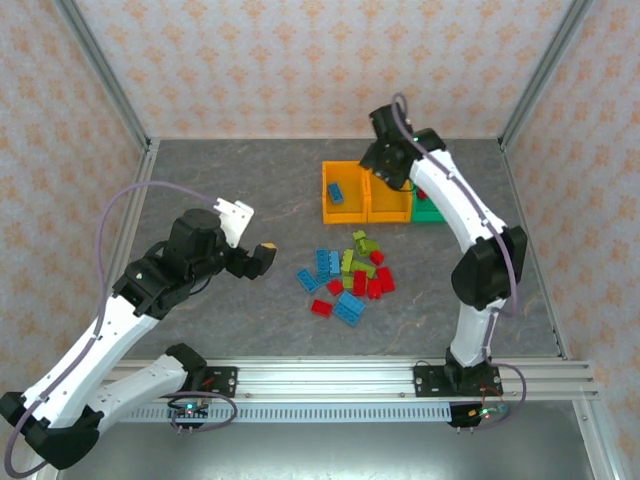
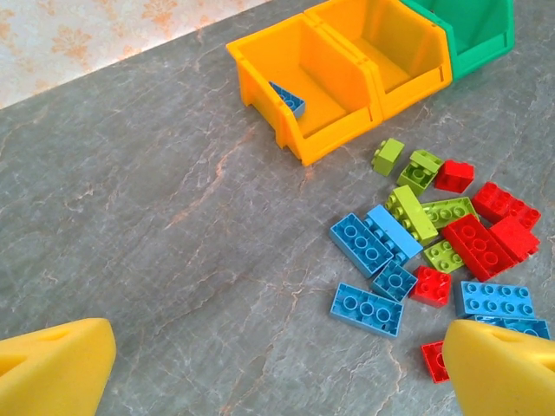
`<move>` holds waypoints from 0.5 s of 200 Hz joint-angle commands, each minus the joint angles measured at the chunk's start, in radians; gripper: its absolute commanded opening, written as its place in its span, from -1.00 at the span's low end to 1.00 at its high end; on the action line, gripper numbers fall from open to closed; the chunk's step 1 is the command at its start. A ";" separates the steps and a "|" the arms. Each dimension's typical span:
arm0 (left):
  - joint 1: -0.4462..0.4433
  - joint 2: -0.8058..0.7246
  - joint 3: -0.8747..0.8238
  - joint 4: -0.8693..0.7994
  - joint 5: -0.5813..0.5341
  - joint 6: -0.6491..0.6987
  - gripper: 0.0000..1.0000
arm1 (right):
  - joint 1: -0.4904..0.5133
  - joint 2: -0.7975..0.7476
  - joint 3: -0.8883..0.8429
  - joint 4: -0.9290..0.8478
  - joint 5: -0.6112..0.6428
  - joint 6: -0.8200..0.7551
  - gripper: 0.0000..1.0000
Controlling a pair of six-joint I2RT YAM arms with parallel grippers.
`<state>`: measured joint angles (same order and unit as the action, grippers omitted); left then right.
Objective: Sort the legos into containers by color
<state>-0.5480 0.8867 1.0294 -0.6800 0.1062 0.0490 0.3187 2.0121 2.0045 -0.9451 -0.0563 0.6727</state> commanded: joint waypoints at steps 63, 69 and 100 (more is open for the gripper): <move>-0.005 -0.020 0.005 0.020 -0.017 -0.051 0.95 | -0.018 0.257 0.362 -0.166 -0.026 -0.027 0.73; -0.005 -0.019 0.005 0.021 -0.019 -0.051 0.95 | -0.018 0.233 0.344 -0.171 -0.016 -0.027 0.75; -0.005 -0.004 0.004 0.026 -0.010 -0.046 0.95 | -0.009 0.033 0.118 -0.147 0.007 -0.046 0.77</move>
<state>-0.5480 0.8837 1.0294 -0.6746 0.1120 0.0154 0.3004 2.2501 2.2559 -1.0538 -0.0967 0.6495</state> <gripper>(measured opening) 0.978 0.880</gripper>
